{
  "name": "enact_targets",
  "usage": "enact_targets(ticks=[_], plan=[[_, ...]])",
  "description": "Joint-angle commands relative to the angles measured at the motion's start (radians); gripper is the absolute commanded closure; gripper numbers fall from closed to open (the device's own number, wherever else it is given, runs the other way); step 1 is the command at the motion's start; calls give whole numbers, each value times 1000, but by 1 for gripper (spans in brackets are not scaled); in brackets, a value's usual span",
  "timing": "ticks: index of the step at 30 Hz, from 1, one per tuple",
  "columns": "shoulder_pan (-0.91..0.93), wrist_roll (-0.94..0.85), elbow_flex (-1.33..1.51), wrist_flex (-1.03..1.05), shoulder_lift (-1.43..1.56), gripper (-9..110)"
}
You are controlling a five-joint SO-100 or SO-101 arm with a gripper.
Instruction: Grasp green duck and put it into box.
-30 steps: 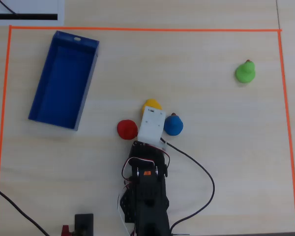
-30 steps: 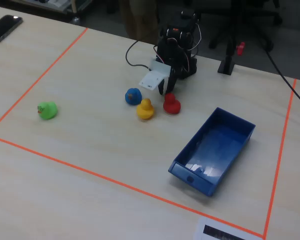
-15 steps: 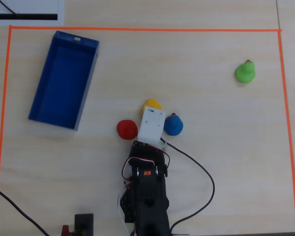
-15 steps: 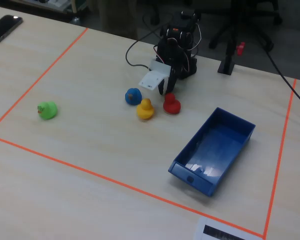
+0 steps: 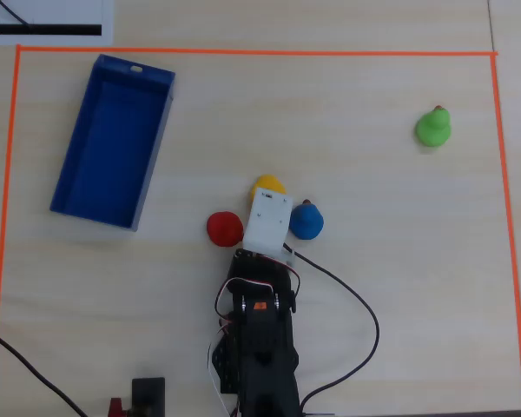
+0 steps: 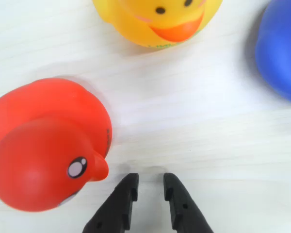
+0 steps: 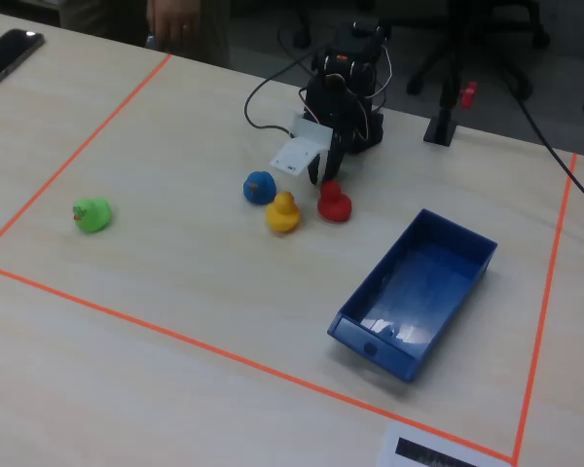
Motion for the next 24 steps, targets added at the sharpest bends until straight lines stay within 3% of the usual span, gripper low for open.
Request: enact_targets(ticks=[1,14,24], plan=[[6,2,-3,18,-15,97],[9,6,-3,15,-15,99],[35,-104,-15,-20,-28,101]])
